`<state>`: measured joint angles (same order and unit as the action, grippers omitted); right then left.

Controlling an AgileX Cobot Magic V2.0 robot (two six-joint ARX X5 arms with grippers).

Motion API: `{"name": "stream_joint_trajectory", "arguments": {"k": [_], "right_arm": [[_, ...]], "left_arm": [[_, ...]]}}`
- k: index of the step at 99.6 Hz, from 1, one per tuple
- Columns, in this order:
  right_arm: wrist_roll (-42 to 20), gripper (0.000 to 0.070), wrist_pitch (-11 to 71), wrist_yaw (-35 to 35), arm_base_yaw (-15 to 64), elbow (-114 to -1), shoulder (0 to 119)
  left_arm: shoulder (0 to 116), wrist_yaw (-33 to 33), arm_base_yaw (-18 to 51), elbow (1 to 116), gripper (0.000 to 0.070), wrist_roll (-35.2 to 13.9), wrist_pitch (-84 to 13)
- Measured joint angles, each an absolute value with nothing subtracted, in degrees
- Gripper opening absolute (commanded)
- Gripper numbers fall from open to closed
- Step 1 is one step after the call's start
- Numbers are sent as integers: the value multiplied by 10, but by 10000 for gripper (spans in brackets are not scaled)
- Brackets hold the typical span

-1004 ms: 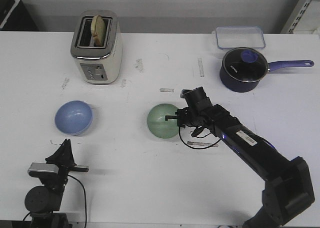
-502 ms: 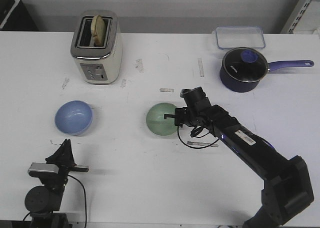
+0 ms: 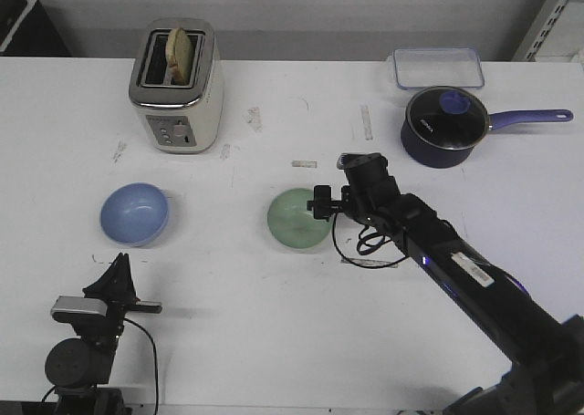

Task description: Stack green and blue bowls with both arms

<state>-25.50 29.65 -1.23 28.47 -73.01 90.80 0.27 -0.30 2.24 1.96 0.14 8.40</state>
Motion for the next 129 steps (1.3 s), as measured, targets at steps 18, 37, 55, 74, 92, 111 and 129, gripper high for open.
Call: {"name": "stream_joint_trajectory", "arguments": {"k": [18,37,55,74,92,111,129], "right_arm": [[-150,379,295,30,274,-730,858],[-45,38,293,32,231,-729,823],[7,10,234,34,187,-674,754],[17,10,147,32,133,-570,656],[17,10,73,33,62,-461,560],[17,10,-8,33,6,-353,477],[18,10,-57,33,-13,-262,404]], "left_arm": [[3,-3,22,20,3,1,84],[3,-3,22,20,3,1,84],[3,-3,22,20,3,1,84],[3,-3,23,20,3,1,84],[3,-3,22,20,3,1,84],[3,-3,22,20,3,1,84],[3,-3,22,20,3,1,84]]}}
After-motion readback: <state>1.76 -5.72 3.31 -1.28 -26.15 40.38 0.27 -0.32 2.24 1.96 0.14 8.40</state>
